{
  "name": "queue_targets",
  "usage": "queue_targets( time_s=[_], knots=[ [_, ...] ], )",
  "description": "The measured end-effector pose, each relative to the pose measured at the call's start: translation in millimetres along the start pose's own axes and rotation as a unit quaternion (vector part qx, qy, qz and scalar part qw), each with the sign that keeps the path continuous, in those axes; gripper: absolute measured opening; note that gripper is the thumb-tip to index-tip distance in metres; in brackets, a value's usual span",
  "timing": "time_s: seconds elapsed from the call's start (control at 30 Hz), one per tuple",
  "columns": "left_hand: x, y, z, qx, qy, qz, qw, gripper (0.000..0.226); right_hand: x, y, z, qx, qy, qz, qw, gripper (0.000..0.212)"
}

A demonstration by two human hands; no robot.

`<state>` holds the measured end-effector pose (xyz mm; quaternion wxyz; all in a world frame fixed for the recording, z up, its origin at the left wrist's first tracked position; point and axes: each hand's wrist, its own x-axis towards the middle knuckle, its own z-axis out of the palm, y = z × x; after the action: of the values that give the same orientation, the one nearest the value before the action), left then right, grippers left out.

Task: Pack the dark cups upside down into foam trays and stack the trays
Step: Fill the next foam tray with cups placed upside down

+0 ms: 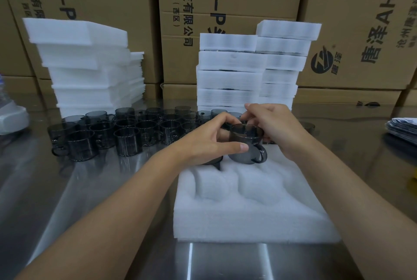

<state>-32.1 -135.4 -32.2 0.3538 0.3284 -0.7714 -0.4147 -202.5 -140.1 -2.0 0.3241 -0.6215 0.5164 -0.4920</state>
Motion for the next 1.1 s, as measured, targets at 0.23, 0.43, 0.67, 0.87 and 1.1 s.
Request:
queue_targets(
  time_s=[0.23, 0.43, 0.67, 0.87, 1.1],
  knots=[
    [2, 0, 0, -0.021, 0.012, 0.007, 1.0, 0.043, 1, -2, 0, 0.058, 0.01, -0.005, 0.998, 0.032],
    [2, -1, -1, -0.012, 0.0, -0.001, 1.0, 0.04, 1, -1, 1, 0.026, 0.002, -0.01, 1.0, 0.032],
    [2, 3, 0, 0.016, 0.011, 0.011, 1.0, 0.053, 0, 0, 1, -0.01, -0.048, -0.015, 0.999, 0.029],
    [4, 0, 0, 0.024, 0.028, 0.006, 0.999, 0.05, 0, 5, 1, -0.101, -0.086, -0.013, 0.991, 0.032],
    [11, -4, 2, 0.179, 0.108, -0.059, 0.976, 0.059, 4, 7, 0, -0.205, -0.046, -0.02, 0.977, 0.037]
  ],
)
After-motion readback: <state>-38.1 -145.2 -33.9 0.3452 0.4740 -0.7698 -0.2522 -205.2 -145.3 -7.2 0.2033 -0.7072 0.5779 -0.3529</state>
